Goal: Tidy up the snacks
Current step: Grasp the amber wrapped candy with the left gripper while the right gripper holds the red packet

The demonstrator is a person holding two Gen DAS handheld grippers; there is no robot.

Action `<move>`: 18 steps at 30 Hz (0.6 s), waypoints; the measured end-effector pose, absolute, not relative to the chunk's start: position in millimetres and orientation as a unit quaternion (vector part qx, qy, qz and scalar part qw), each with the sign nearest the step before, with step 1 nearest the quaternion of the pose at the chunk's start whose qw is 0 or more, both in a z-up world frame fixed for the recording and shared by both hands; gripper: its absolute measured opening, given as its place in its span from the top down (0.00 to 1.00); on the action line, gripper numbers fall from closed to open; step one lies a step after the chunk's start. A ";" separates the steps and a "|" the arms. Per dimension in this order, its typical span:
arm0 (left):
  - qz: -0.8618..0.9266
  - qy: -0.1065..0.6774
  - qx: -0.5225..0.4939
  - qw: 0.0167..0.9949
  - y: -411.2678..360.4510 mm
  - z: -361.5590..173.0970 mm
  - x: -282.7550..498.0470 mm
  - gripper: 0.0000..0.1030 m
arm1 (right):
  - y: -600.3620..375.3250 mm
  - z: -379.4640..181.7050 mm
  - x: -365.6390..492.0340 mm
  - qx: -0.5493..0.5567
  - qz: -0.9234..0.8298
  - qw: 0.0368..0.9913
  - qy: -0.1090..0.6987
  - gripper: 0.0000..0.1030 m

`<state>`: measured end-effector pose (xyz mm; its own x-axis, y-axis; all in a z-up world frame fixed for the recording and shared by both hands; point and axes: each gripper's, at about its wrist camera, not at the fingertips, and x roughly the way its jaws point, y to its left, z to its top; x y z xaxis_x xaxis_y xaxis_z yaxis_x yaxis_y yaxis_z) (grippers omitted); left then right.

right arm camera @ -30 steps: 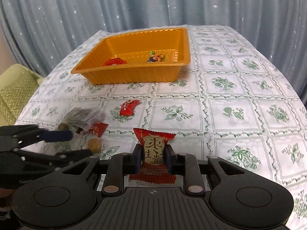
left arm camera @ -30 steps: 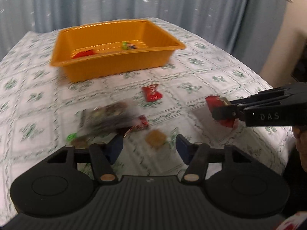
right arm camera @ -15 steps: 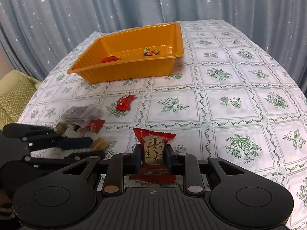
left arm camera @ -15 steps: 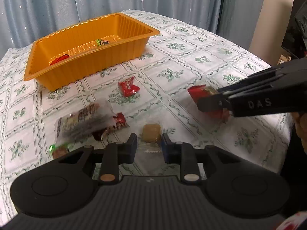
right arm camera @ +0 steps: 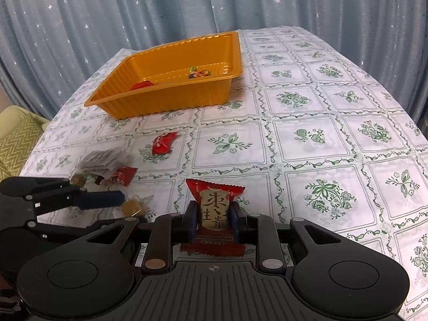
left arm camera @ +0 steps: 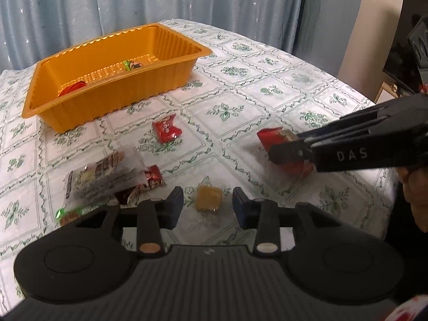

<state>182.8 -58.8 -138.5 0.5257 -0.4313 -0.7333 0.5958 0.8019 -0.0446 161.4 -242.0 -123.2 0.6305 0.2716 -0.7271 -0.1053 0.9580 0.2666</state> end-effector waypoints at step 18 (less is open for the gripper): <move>-0.192 0.414 0.043 0.889 -49.4 -125.5 158.7 0.83 | -239.3 -111.6 146.1 0.109 0.102 0.904 0.400 0.75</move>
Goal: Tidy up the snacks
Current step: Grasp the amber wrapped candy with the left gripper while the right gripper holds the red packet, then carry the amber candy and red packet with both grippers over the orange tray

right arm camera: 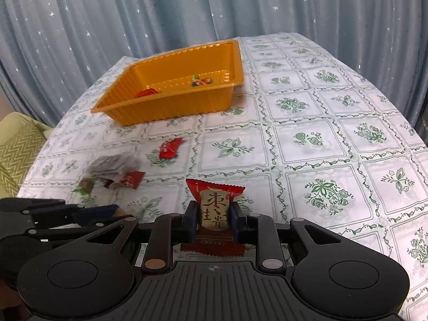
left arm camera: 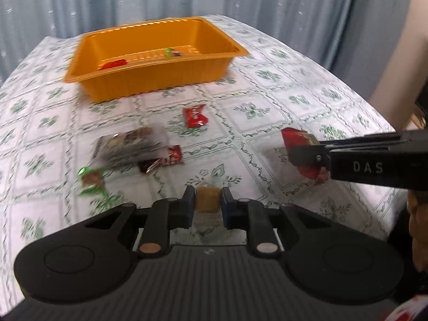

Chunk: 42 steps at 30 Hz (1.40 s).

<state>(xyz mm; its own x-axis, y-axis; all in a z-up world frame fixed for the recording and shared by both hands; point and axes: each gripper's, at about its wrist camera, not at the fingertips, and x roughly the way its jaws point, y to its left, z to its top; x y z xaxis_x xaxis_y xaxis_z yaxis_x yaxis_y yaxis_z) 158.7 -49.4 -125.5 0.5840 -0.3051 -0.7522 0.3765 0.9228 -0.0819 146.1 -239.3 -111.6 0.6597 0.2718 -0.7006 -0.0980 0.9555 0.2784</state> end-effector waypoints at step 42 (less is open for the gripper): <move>-0.126 0.367 -0.035 0.921 -20.7 -41.2 90.8 0.83 | -210.4 -40.6 82.7 0.099 0.110 0.924 0.352 0.75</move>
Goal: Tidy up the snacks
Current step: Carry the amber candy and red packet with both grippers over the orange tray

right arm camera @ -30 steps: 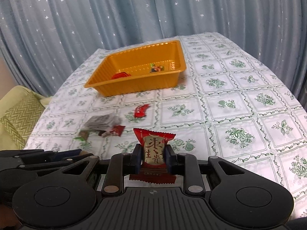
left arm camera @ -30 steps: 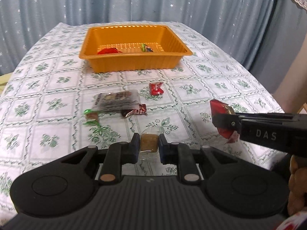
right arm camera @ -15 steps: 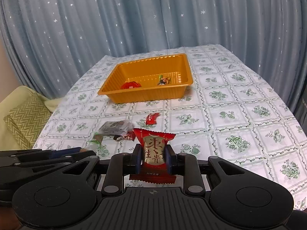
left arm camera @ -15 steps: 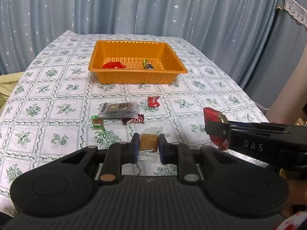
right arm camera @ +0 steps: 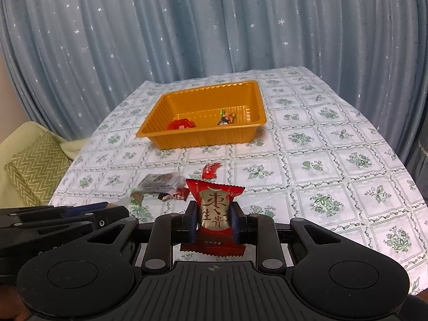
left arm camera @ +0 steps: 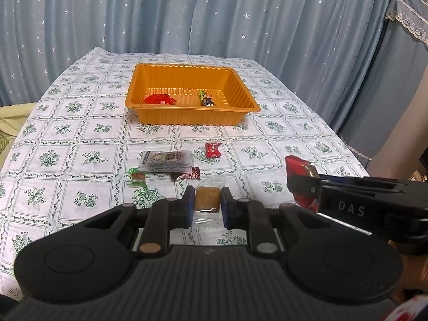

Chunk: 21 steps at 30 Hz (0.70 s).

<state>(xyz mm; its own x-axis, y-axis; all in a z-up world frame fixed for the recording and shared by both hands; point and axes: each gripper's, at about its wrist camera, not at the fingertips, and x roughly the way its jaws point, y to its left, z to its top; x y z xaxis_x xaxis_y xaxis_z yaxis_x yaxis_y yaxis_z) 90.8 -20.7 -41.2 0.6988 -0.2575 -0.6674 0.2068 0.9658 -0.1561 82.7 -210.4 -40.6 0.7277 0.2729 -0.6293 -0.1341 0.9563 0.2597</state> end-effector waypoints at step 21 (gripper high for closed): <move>-0.132 0.360 -0.054 0.922 -12.2 -33.5 137.2 0.83 | -217.3 -35.8 127.5 0.084 0.107 0.928 0.346 0.75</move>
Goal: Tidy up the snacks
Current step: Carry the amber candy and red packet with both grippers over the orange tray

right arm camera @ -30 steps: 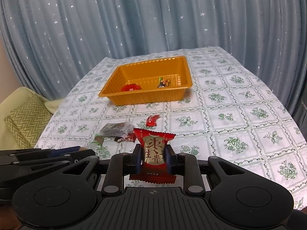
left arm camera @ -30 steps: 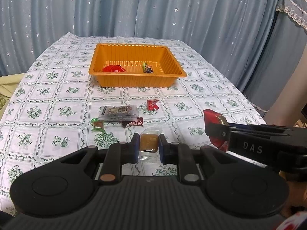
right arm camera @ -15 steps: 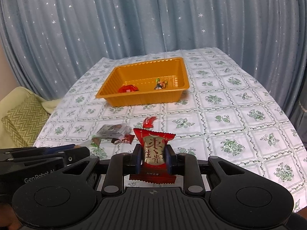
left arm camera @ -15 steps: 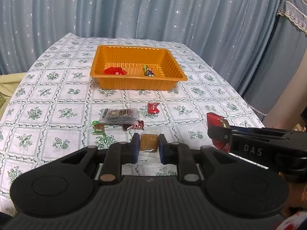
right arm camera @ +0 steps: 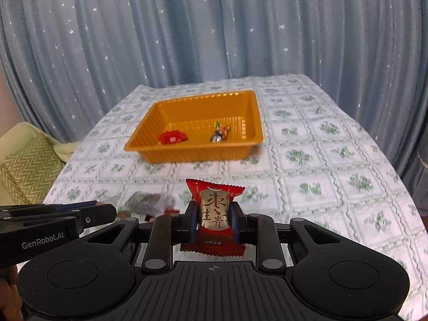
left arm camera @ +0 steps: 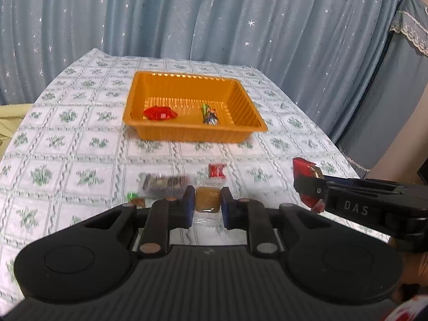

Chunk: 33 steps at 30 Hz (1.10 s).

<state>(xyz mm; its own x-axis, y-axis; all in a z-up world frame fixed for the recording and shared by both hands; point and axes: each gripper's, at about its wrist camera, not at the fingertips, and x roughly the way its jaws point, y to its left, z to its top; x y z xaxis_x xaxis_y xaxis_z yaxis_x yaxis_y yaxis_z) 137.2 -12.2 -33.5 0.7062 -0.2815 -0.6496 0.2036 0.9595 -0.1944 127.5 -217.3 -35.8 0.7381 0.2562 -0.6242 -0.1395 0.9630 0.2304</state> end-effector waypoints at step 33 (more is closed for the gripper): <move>-0.118 0.328 -0.055 0.936 10.9 -51.3 346.9 0.83 | -205.9 -51.2 322.5 0.133 0.085 0.940 0.302 0.75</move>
